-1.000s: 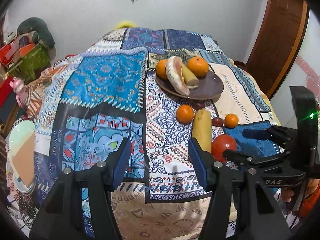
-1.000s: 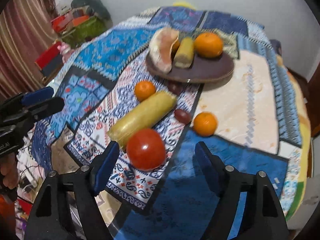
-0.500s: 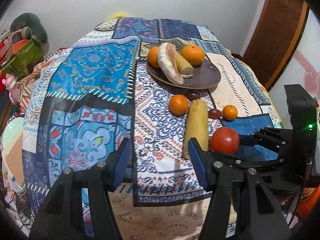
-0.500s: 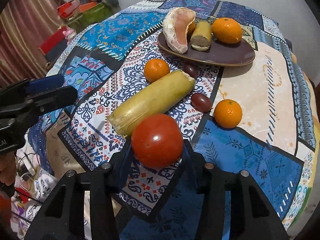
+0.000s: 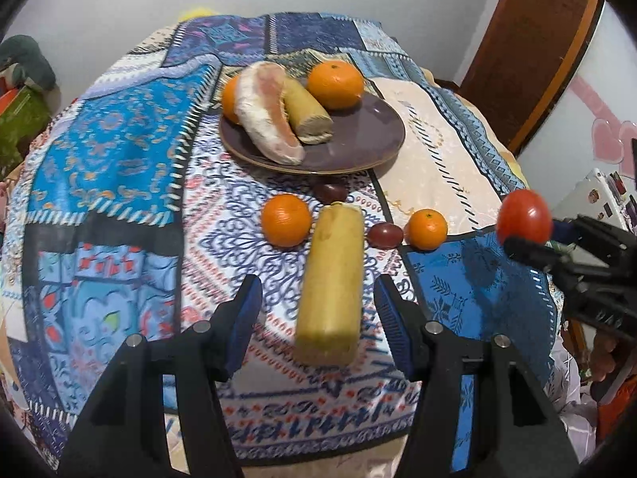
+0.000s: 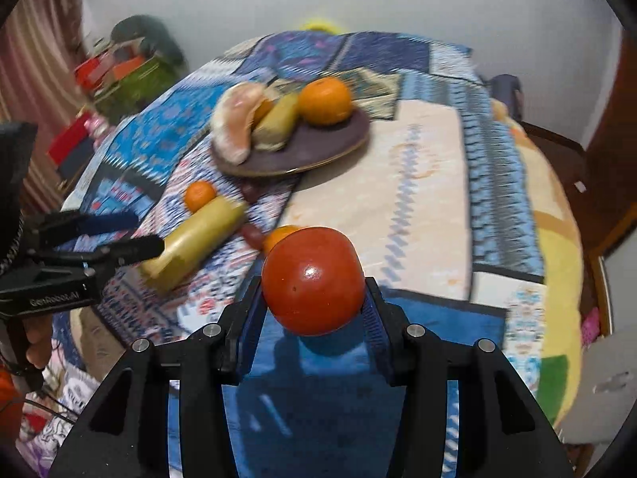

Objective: Organize fruits
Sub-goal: 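Lift and carry the tomato toward the plate with the right tool while the left tool carries the corn cob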

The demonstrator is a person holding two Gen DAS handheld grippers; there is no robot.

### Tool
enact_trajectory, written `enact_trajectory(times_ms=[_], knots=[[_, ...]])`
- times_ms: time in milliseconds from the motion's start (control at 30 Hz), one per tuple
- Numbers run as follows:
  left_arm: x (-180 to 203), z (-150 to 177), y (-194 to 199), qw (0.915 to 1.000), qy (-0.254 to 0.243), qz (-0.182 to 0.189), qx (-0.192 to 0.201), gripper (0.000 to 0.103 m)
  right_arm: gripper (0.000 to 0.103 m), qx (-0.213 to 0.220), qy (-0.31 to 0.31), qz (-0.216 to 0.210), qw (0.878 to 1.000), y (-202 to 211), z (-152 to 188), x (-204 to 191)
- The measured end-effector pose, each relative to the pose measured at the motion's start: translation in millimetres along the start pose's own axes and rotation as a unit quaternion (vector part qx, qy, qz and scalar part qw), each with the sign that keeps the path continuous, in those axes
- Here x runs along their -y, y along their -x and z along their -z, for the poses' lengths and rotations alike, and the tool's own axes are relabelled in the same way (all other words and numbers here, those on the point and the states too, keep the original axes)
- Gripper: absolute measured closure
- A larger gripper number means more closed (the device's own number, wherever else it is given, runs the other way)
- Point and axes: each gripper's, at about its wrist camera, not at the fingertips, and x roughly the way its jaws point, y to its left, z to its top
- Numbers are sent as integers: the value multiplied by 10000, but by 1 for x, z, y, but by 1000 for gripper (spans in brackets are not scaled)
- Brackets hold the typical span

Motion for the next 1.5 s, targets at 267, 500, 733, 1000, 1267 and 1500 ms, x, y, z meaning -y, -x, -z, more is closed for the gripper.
enact_trajectory(times_ms=[267, 500, 733, 1000, 1267, 1500], knots=[[8, -10, -29, 9996, -105, -63, -248, 52, 59, 71, -214, 19, 9997, 3, -1, 27], [16, -12, -49, 9990, -206, -88, -397, 59, 59, -2, -304, -55, 9995, -4, 1, 36], [14, -16, -51, 9994, -135, -55, -310, 63, 59, -35, -319, -93, 9994, -7, 1, 39], [15, -17, -19, 9997, -221, -113, 38, 64, 59, 128, -280, -60, 9995, 3, -8, 39], [15, -36, 18, 9986, -117, 179, 479, 66, 59, 371, -210, -67, 9991, 13, -27, 35], [20, -59, 31, 9966, -198, 79, 796, 66, 59, 582, -108, -80, 9982, 15, -48, 29]])
